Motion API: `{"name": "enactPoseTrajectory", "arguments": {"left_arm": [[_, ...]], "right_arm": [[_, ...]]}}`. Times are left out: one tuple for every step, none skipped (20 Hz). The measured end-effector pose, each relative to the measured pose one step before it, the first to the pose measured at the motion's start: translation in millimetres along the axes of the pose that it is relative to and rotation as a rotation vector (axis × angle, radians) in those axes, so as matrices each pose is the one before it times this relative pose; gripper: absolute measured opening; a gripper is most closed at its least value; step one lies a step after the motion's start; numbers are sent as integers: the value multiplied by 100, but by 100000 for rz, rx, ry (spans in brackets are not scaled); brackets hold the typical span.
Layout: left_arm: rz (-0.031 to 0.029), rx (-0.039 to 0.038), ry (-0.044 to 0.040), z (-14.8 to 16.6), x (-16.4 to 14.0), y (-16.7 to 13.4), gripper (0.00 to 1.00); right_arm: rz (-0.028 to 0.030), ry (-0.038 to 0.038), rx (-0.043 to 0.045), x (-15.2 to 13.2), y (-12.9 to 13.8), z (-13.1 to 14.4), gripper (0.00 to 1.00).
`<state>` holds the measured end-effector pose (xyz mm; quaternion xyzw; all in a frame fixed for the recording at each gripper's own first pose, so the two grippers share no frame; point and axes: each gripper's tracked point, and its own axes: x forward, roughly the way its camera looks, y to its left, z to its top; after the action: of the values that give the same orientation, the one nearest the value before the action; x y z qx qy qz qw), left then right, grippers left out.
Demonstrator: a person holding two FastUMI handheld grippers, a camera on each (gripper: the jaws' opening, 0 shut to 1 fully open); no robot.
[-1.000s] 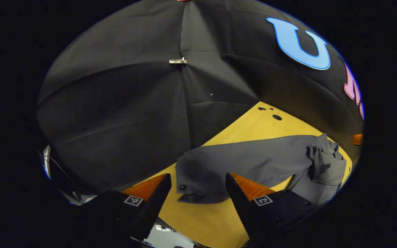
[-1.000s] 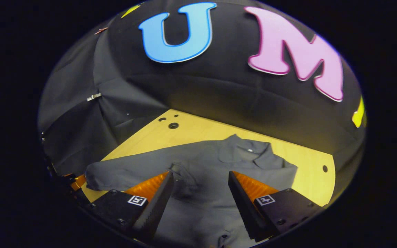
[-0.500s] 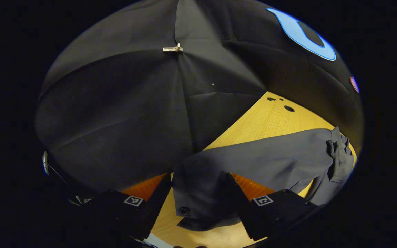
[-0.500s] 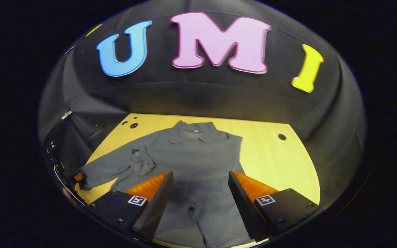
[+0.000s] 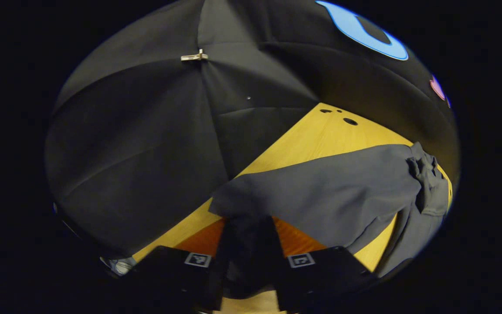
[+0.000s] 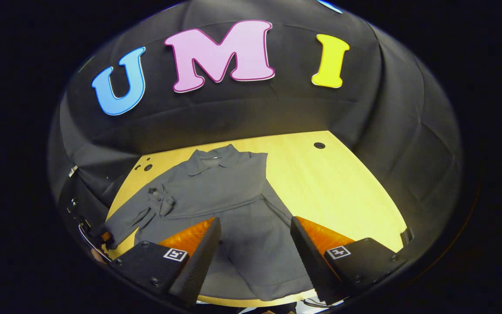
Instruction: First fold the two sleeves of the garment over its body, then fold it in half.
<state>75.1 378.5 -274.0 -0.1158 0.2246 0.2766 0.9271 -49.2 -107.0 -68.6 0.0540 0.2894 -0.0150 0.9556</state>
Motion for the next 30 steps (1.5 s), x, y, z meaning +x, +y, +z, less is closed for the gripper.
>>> {"name": "enactPoseTrajectory", "arguments": {"left_arm": [[909, 1923, -1774, 33, 21, -381, 36], [1558, 1834, -1368, -305, -161, 111, 20], [2358, 1177, -1017, 232, 145, -63, 16], [2059, -4, 473, 138, 10, -223, 9], [649, -509, 1379, 148, -196, -282, 7], [56, -1433, 253, 339, -441, -305, 6], [-961, -1908, -1637, 1009, -389, -497, 6], [-1370, -958, -1645, 1079, -521, -426, 5], [-1053, -76, -1109, 825, -454, -479, 5], [-2621, -335, -2061, 1197, -648, -975, 5], [-2192, -100, -1678, 1197, -443, -865, 5], [-2145, 243, -1389, 1397, -495, -1015, 6], [-2532, 113, -1764, 1524, -473, -1181, 5], [-3065, -249, -1556, 1314, -704, -1337, 5], [-3207, -307, -1514, 1392, -335, -1368, 6], [-2822, -295, -1527, 1462, -163, -1588, 6], [-3193, 114, -1892, 1656, -97, -1676, 6], [-2620, 537, -1194, 1285, -242, -1570, 5], [-2711, 533, -744, 1110, 131, -1586, 5], [-3302, -527, -143, 747, 13, -1822, 5], [-3320, -519, -505, 879, 8, -2025, 5], [-2839, 380, -399, 645, 246, -1585, 5], [-3046, 989, 50, 609, 513, -1821, 5], [-3478, 857, 434, 279, 405, -1963, 5], [-3880, 232, 443, 318, 195, -2179, 5], [-3842, 347, 494, 232, -87, -2261, 6], [-3508, 968, 325, 207, 172, -2042, 5], [-3638, 1496, 197, 2, 534, -2153, 5], [-3738, 1809, 375, 120, 565, -2151, 5], [-3523, 1714, 691, -101, 683, -2211, 5]], "right_arm": [[-998, -211, -685, -90, -810, -125, 99], [-235, -90, -6, -69, -668, 14, 99], [-37, -300, 560, -45, -625, -33, 99], [-476, -1007, 962, -56, -475, 73, 99], [-636, -532, 1166, -172, -891, 7, 99], [-635, 188, 1034, -367, -1063, -352, 99], [-598, 376, 833, -75, -826, -301, 99], [-957, 458, 572, -13, -793, -350, 99], [-1088, 631, 632, -112, -888, -278, 99], [-589, 344, 982, -58, -792, -271, 99], [-263, 294, 1104, -10, -664, -215, 99], [-569, 906, 784, -31, -691, -431, 99], [-773, 1040, 494, 19, -791, -427, 99], [-485, 533, 543, 103, -568, -222, 99], [-118, 415, 579, 99, -484, -192, 99], [110, 580, 492, 156, -406, -244, 99], [-92, 343, 398, 80, -386, -50, 99], [124, 329, 613, 227, -314, -131, 99], [201, 104, 887, 210, -238, 6, 99], [275, 108, 875, 155, -238, 5, 99], [-106, 73, 578, 153, -245, 193, 99], [-113, -253, 548, 225, -166, 201, 99], [-83, -361, 420, 126, -102, 297, 99], [-68, -46, 244, 158, -166, 114, 99], [-7, 121, 231, 190, -142, 95, 99], [-64, 84, 342, 161, -82, 74, 99], [-56, 194, 419, 183, -143, 29, 99], [-78, 386, 800, 253, -118, -131, 99], [123, 390, 967, 81, -30, -151, 99], [225, 651, 1030, 141, -24, -249, 99]]}}
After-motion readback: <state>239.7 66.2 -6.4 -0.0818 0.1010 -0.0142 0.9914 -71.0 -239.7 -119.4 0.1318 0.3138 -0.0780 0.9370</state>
